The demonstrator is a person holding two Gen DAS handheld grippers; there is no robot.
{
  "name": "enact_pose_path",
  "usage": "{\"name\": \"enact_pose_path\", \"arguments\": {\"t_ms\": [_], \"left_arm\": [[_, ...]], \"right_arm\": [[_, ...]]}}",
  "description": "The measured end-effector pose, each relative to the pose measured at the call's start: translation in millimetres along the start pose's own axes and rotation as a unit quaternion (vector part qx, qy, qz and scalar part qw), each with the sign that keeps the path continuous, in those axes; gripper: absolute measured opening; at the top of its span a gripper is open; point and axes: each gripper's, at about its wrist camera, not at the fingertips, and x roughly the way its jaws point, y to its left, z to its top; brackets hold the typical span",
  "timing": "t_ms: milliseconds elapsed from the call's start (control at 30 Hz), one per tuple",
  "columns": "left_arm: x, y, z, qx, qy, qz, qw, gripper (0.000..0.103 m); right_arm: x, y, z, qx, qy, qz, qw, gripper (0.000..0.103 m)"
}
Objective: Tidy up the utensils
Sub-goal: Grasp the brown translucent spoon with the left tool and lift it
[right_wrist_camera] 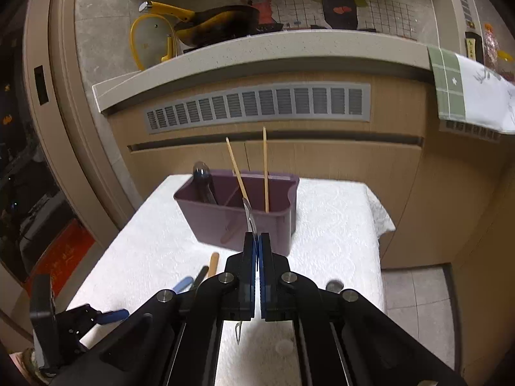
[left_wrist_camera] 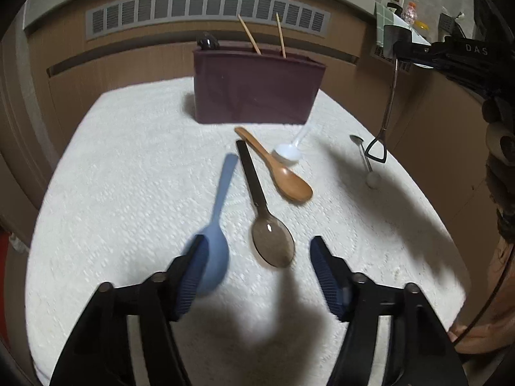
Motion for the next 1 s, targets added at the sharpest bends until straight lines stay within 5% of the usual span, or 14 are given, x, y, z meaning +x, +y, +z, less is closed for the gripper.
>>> {"name": "enact_pose_path", "arguments": {"t_ms": [333, 400, 733, 1000], "left_arm": [[32, -29, 3, 0.006, 0.013, 0.068, 0.9975, 0.059], [35, -27, 4, 0.006, 0.012, 0.079, 0.9968, 0.034], [-43, -17, 42, 0.022, -0.125, 0.098, 0.9871, 0.034], [-70, -18, 66, 0.035, -0.156, 0.093, 0.9826, 0.020]], "right_arm": [[-4, -6, -27, 0.023, -0.001, -0.014, 1.000, 0.002], [-6, -6, -29, 0.023, -0.002, -0.018, 1.000, 0.002], [-33, 0, -22, 0.010, -0.033, -0.018, 0.999, 0.002], [-42, 13, -14, -0.009, -0.041, -0.014, 0.999, 0.002]]}}
